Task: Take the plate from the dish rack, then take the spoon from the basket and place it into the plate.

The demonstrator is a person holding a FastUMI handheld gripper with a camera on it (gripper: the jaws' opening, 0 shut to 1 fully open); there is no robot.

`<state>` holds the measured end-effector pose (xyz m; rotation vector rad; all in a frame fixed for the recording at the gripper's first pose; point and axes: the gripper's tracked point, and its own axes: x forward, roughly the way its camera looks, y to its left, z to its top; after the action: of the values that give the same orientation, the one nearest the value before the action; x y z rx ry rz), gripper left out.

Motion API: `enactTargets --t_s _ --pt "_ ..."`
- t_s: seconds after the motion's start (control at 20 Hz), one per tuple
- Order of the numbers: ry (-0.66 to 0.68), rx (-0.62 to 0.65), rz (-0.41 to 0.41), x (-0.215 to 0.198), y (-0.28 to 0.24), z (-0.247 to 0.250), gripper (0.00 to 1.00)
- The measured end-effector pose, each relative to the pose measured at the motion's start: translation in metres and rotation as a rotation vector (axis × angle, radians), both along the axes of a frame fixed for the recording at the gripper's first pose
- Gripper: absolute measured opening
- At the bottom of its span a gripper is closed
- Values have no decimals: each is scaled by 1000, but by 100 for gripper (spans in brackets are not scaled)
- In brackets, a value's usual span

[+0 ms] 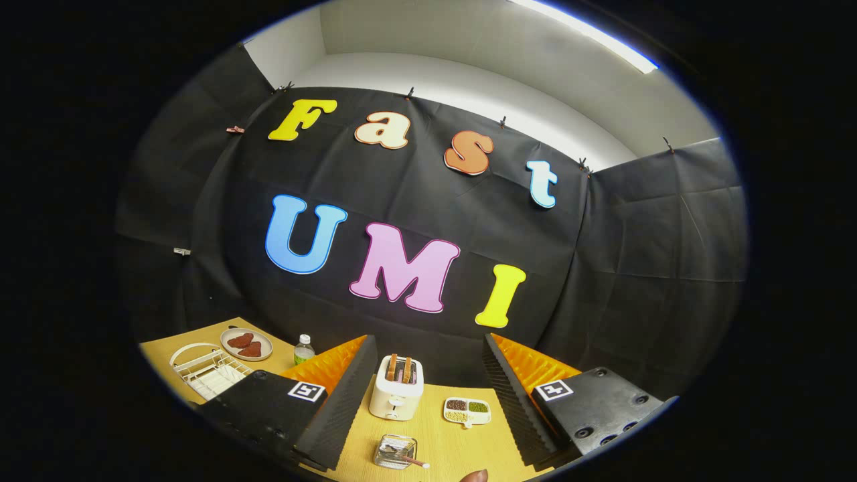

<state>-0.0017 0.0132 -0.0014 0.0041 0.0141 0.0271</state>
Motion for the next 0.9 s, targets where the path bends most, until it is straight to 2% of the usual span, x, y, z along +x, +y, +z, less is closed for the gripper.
enactTargets --t_s 0.9 --pt "18 4 1 -3 -1 -5 98"
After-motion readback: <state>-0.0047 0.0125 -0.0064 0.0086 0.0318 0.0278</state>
